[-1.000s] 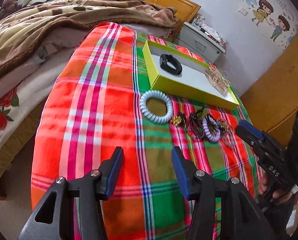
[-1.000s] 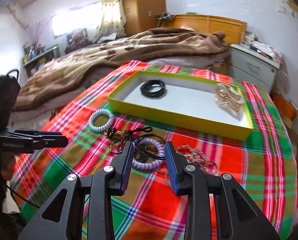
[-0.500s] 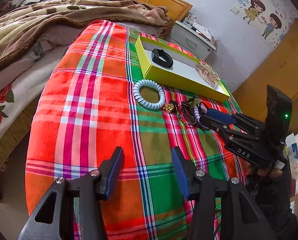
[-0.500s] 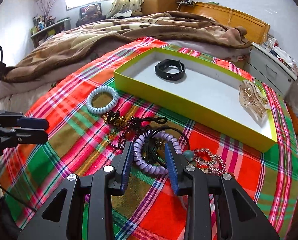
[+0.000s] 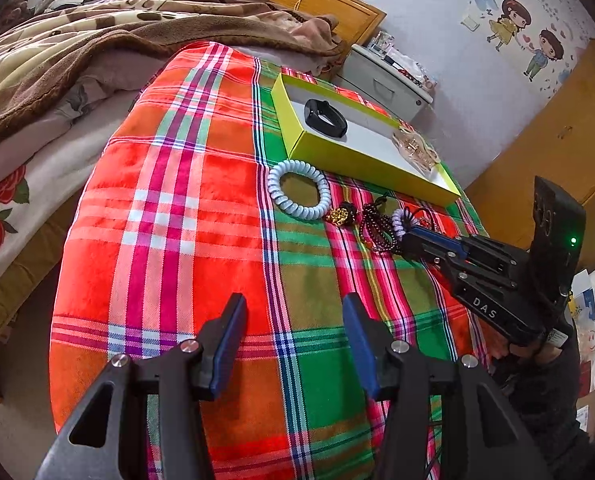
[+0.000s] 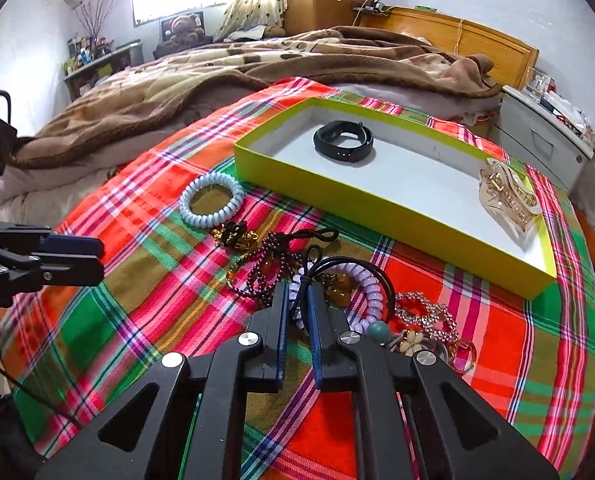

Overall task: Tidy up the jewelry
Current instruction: 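Grasp the black hair tie with bead using the right tool, then grasp the white coiled bracelet with the left tool while the right tool holds the hair tie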

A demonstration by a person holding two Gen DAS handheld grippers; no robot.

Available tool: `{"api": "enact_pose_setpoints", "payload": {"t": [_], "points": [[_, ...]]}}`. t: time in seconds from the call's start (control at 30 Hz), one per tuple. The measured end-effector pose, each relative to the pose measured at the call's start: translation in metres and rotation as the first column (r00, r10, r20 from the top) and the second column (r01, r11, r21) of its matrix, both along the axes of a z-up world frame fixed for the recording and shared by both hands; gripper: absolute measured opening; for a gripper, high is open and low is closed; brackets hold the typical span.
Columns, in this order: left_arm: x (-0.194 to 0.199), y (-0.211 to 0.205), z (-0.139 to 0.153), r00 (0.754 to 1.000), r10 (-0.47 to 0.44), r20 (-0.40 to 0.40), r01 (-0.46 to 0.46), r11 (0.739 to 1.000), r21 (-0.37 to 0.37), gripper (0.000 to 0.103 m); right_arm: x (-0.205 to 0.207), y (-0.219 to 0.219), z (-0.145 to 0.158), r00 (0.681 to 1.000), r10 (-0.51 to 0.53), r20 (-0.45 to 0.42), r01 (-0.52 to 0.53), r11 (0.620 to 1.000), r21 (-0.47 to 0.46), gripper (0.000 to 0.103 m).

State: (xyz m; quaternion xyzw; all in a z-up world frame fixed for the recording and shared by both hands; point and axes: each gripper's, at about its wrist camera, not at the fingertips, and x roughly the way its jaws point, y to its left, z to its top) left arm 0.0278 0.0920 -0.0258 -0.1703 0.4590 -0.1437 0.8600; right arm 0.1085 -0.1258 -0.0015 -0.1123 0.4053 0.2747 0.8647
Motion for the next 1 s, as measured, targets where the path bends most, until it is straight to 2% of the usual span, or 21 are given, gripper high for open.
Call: {"api": "enact_pose_setpoints", "payload": {"t": [0.07,0.1,0.17,0.33,0.63,0.83,1.0], "points": [[0.001,-0.001,0.000,1.000,0.006,-0.002,-0.006,1.000,0.001,0.051,-0.002,-0.002,0.003,1.000,-0.002,0.010,0.002,1.000,0.014,0.008],[0.001,-0.001,0.001,1.000,0.009,-0.004,-0.009,1.000,0.003,0.051,-0.003,-0.004,0.004,1.000,-0.005,0.013,0.005,1.000,0.031,0.004],[0.002,-0.003,0.001,1.000,0.011,-0.003,-0.011,1.000,0.012,0.051,-0.001,-0.010,0.005,1.000,-0.010,-0.010,0.011,0.996,0.087,0.004],[0.006,-0.006,0.001,1.000,0.024,-0.007,-0.024,0.999,0.027,0.052,0.001,-0.016,0.003,0.999,-0.028,-0.026,0.031,0.992,0.125,0.004],[0.027,-0.010,0.002,0.998,0.058,-0.012,-0.057,0.996,0.062,0.051,-0.013,-0.041,0.025,0.997,-0.080,0.019,0.071,0.957,0.281,0.004],[0.052,-0.014,0.006,0.995,0.094,0.012,-0.095,0.990,0.106,0.051,-0.027,-0.058,0.039,0.991,-0.121,0.062,0.092,0.935,0.344,0.004],[0.070,-0.018,0.003,0.993,0.120,0.014,-0.121,0.977,0.176,0.051,-0.033,-0.068,0.043,0.988,-0.141,0.071,0.103,0.919,0.379,0.004]]}}
